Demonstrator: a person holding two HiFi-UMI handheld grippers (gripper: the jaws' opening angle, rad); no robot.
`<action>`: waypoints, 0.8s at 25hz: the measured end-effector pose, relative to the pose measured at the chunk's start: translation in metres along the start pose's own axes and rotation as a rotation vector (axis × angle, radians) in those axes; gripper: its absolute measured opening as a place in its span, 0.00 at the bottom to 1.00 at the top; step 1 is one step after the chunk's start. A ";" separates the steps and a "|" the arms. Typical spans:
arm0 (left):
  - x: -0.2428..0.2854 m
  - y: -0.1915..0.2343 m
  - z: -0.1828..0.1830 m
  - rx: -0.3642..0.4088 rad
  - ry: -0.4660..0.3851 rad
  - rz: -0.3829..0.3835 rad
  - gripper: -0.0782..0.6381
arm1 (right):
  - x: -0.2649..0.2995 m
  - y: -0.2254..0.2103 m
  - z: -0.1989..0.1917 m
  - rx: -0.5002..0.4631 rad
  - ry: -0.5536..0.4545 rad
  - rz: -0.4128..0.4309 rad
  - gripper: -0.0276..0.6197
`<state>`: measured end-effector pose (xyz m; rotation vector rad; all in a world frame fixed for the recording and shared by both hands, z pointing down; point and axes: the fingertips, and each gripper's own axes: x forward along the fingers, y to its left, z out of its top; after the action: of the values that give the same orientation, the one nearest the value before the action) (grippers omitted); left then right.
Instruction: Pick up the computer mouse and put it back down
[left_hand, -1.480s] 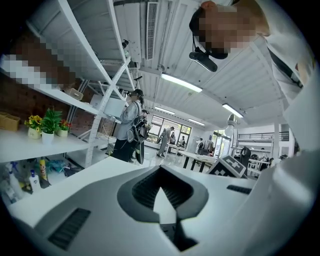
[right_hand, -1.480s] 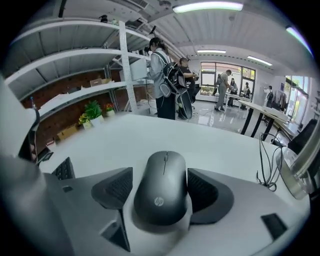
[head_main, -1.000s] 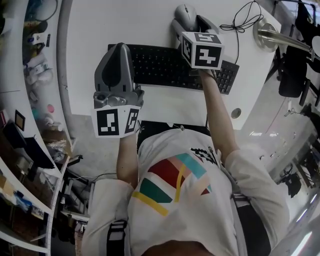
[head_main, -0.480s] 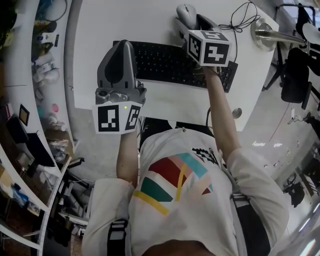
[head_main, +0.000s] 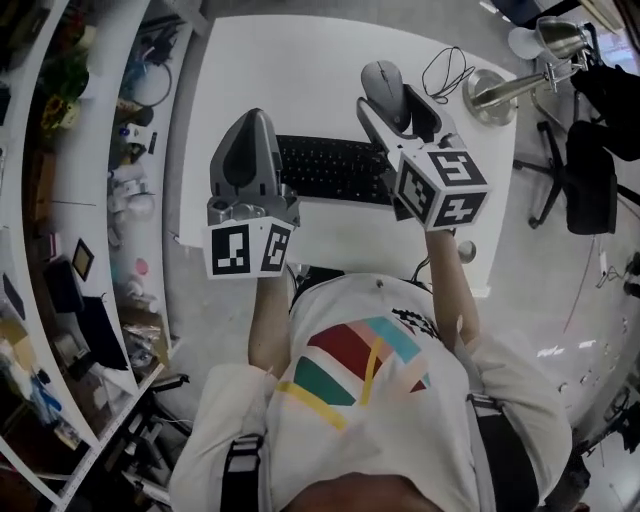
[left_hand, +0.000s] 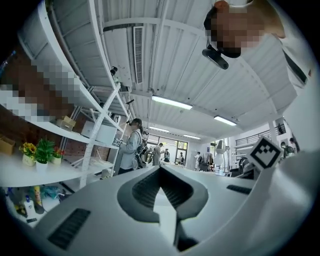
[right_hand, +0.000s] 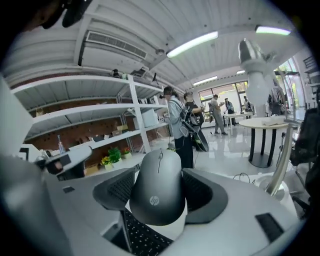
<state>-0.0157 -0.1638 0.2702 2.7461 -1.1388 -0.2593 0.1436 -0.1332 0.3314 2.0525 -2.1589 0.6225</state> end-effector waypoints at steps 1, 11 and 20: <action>-0.002 -0.008 0.005 0.005 -0.005 -0.010 0.17 | -0.016 0.004 0.008 0.003 -0.032 0.009 0.52; -0.002 -0.043 0.026 0.060 -0.027 -0.081 0.17 | -0.105 0.024 0.057 -0.006 -0.272 0.044 0.52; -0.001 -0.062 0.032 0.056 -0.045 -0.145 0.17 | -0.120 0.023 0.049 -0.070 -0.267 -0.012 0.52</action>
<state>0.0191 -0.1225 0.2259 2.8903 -0.9730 -0.3124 0.1421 -0.0385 0.2398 2.2188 -2.2656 0.2785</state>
